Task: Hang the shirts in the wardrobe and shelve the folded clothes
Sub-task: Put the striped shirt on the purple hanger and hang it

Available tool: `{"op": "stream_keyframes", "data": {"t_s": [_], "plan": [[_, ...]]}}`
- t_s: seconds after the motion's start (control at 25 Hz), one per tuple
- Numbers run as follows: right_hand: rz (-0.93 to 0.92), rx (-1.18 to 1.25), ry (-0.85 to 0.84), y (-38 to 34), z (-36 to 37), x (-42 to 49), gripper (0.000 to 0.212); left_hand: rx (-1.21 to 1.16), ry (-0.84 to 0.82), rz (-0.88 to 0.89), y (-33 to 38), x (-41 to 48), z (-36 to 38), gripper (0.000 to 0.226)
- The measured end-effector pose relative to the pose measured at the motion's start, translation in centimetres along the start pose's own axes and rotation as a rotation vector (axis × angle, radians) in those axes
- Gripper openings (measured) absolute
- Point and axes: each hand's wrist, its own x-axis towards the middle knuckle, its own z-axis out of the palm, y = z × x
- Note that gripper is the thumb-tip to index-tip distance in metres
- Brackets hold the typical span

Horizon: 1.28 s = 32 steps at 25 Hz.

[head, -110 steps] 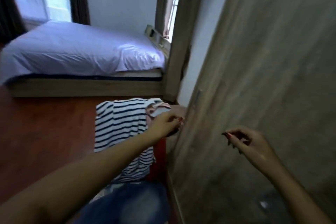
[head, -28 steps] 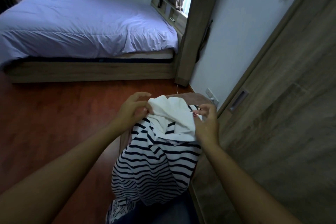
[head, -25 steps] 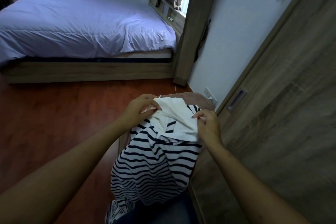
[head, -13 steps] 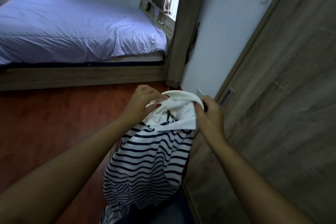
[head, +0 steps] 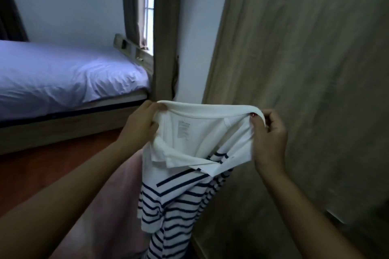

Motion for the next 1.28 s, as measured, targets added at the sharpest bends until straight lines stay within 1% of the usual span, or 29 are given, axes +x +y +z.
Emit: {"op": "stream_keyframes", "data": {"t_s": [0.04,0.12,0.2,0.24,0.32,0.44,0.48,0.52,0.56,0.6,0.64,0.72,0.76,0.8,0.88,0.96,1.04,1.08,1.12,1.16,1.2,1.24,1.28], "plan": [[-0.007,-0.03,0.014,-0.1,-2.2,-0.1,0.008,-0.042,0.028,0.038,2.9,0.7,-0.5,0.055],[-0.013,-0.112,0.017,0.0,-7.0,-0.6,0.014,-0.098,0.053,0.132,9.5,2.0,-0.9,0.054],[0.009,-0.193,0.018,1.0,-11.9,-1.3,0.021,-0.15,0.043,0.25,16.0,2.1,-0.9,0.055],[0.027,-0.235,0.03,1.5,-15.2,-1.8,0.023,-0.194,0.011,0.317,19.6,1.7,-0.3,0.057],[0.083,-0.291,-0.011,2.3,-19.2,-2.6,0.024,-0.263,-0.054,0.416,24.3,0.7,0.4,0.057],[0.228,-0.428,-0.132,2.8,-27.7,-4.7,0.013,-0.439,-0.223,0.546,32.5,-0.9,2.8,0.058],[0.261,-0.487,-0.171,3.0,-30.6,-5.6,0.013,-0.505,-0.295,0.603,35.2,-1.3,3.6,0.061],[0.284,-0.546,-0.19,3.3,-33.6,-6.6,0.02,-0.549,-0.346,0.661,37.7,-1.7,4.4,0.065],[0.304,-0.597,-0.176,3.4,-36.7,-7.6,0.026,-0.563,-0.373,0.722,40.1,-2.1,5.2,0.067],[0.323,-0.629,-0.137,3.2,-39.9,-8.4,0.03,-0.553,-0.39,0.778,42.6,-2.4,6.0,0.063],[0.35,-0.641,-0.095,3.0,-42.5,-9.0,0.031,-0.52,-0.396,0.818,44.2,-2.5,6.5,0.054],[0.393,-0.642,0.033,1.8,-47.8,-10.0,0.029,-0.403,-0.362,0.932,47.5,-3.2,7.6,0.037],[0.389,-0.641,0.092,0.9,-50.1,-10.2,0.03,-0.317,-0.317,0.994,49.0,-3.6,8.3,0.034],[0.364,-0.653,0.133,-0.1,-52.1,-10.2,0.032,-0.234,-0.274,1.038,50.1,-3.8,9.2,0.034],[0.239,-0.717,0.174,-2.5,-54.9,-9.4,0.034,-0.146,-0.237,1.035,52.0,-4.4,11.5,0.041],[0.04,-0.801,0.261,-4.9,-57.0,-7.2,0.027,-0.169,-0.251,0.967,53.4,-5.2,13.4,0.045],[-0.163,-0.907,0.383,-6.8,-59.2,-3.8,0.012,-0.198,-0.285,0.951,54.7,-6.0,14.5,0.041],[-0.225,-0.953,0.436,-7.6,-60.3,-1.9,0.009,-0.217,-0.299,0.955,55.4,-6.3,14.5,0.039],[-0.232,-0.978,0.492,-7.9,-61.4,0.0,0.011,-0.228,-0.316,0.96,56.0,-6.5,14.4,0.037],[-0.177,-0.981,0.54,-8.0,-62.5,1.8,0.015,-0.231,-0.326,0.964,56.5,-6.6,14.1,0.037],[-0.06,-0.976,0.565,-7.7,-63.4,3.3,0.02,-0.234,-0.33,0.965,57.0,-6.7,13.8,0.037],[0.1,-0.946,0.559,-7.5,-64.1,4.5,0.025,-0.237,-0.334,0.961,57.1,-6.7,13.6,0.038],[0.263,-0.866,0.53,-7.1,-64.4,5.3,0.028,-0.24,-0.337,0.959,57.3,-6.7,13.4,0.038]]}}
